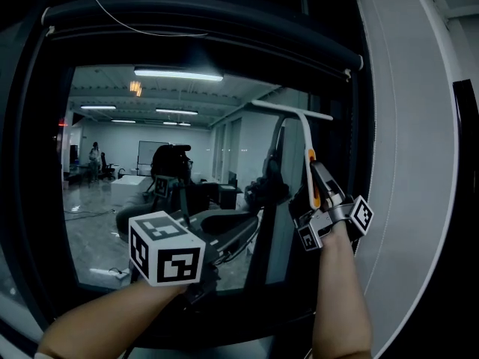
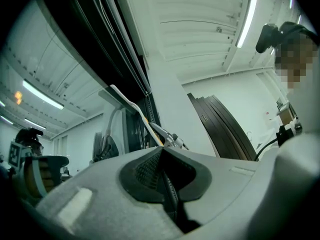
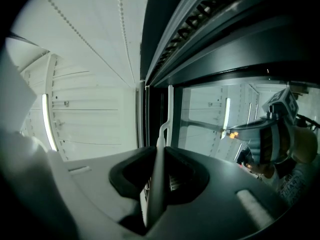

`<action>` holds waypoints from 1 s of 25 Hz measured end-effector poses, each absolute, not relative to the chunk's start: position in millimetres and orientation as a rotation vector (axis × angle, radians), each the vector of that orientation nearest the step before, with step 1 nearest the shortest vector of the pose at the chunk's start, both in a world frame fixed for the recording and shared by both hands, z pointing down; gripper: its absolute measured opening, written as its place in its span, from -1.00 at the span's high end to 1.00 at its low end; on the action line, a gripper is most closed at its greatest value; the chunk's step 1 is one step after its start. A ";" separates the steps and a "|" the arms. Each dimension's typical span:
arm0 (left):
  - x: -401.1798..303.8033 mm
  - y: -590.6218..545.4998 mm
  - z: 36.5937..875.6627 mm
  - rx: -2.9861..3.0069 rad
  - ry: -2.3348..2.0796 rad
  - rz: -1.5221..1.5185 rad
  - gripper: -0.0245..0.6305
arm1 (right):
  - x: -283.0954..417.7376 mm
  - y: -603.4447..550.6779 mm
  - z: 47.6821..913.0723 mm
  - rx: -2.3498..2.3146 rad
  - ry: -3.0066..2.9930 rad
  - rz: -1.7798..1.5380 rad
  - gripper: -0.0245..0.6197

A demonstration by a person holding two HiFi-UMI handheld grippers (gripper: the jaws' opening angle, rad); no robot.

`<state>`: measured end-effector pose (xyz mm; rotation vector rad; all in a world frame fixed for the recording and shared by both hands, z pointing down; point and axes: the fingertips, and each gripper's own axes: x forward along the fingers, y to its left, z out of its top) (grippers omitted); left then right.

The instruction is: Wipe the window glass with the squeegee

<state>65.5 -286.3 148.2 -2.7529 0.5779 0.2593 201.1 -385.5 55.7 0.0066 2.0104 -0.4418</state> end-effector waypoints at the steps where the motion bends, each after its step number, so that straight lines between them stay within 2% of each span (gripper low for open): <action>1: 63.1 -288.6 133.6 -2.752 0.591 0.253 0.93 | 199.6 -385.7 41.6 0.006 2.012 -0.446 0.73; 5: 57.1 -296.9 84.3 -2.794 0.615 0.260 0.93 | 197.1 -388.3 -3.3 -0.009 2.017 -0.467 0.73; 25: 83.6 -347.5 87.6 -2.858 0.641 0.246 0.93 | 215.8 -432.5 25.8 -0.017 1.979 -0.533 0.73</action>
